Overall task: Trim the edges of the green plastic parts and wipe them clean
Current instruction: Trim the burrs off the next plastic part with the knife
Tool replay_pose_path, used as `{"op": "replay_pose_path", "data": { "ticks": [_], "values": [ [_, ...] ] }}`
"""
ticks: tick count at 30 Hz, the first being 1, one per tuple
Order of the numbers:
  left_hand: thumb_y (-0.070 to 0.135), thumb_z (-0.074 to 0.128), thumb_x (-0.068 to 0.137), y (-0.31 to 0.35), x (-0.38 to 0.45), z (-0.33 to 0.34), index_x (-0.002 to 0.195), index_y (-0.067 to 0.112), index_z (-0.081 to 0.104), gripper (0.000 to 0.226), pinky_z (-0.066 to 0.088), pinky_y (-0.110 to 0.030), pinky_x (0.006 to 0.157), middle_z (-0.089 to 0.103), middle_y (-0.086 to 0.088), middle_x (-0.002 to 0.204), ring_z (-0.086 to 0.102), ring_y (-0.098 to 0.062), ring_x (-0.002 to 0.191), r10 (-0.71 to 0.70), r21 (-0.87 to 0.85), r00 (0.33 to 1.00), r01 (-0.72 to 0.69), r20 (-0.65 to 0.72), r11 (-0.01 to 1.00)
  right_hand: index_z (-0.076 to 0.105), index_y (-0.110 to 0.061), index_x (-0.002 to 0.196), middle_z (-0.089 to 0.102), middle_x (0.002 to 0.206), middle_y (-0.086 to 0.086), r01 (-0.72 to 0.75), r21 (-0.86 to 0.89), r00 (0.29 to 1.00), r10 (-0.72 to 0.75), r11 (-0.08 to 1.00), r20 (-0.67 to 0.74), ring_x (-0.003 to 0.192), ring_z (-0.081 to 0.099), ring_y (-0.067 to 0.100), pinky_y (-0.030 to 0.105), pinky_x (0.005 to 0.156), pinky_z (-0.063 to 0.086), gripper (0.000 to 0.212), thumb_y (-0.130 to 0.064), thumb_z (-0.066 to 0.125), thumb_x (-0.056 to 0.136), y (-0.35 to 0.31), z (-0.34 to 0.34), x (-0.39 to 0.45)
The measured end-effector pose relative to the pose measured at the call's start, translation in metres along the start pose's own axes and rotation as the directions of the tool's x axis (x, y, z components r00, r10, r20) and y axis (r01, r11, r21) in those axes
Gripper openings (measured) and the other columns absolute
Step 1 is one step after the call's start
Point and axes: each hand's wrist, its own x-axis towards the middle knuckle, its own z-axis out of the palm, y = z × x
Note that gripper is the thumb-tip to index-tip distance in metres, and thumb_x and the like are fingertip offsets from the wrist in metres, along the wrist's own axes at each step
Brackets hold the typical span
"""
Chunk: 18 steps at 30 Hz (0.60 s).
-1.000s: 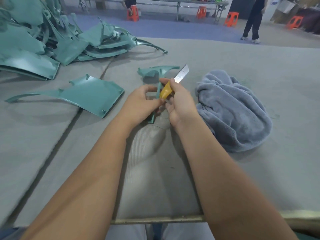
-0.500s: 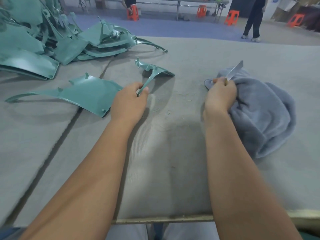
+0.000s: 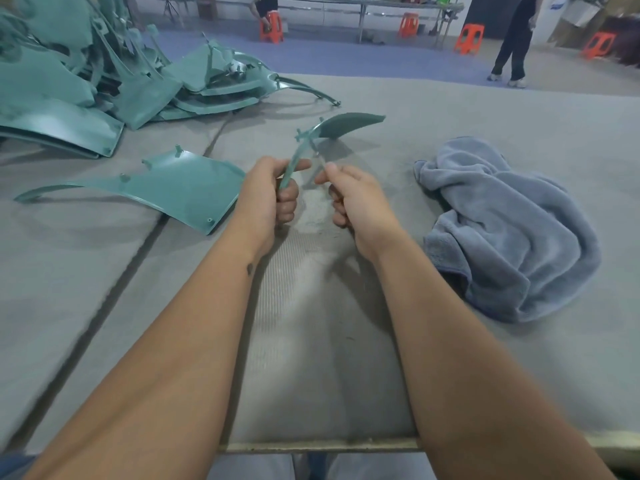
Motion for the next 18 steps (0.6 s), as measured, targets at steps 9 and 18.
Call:
{"op": "replay_pose_path", "data": {
  "ticks": [9,18],
  "values": [
    [0.002,0.041,0.091,-0.0032,0.0026,0.0000,0.070,0.018,0.070,0.040,0.033,-0.018,0.045,0.051,0.004,0.055,0.042,-0.006,0.049,-0.004,0.059,0.992,-0.003,0.129,0.998,0.053,-0.015,0.073,0.046,0.046,-0.002,0.015,0.099,0.986,-0.032,0.995,0.166,0.036,0.025,0.010,0.018,0.036,0.017,0.028,-0.020,0.047,0.100,-0.0005,-0.0022,-0.0022],
    [0.019,0.040,0.088,-0.0016,0.0002,-0.0021,0.100,0.004,0.063,0.030,0.014,-0.018,0.043,0.041,0.006,0.054,0.024,-0.005,0.044,-0.060,-0.080,0.981,0.076,0.184,0.994,0.056,-0.012,0.068,0.034,0.042,-0.002,0.003,0.032,0.978,-0.010,0.999,0.207,0.035,0.020,0.009,0.018,0.035,0.016,0.036,-0.025,0.047,0.100,0.0028,-0.0034,-0.0008]
  ]
}}
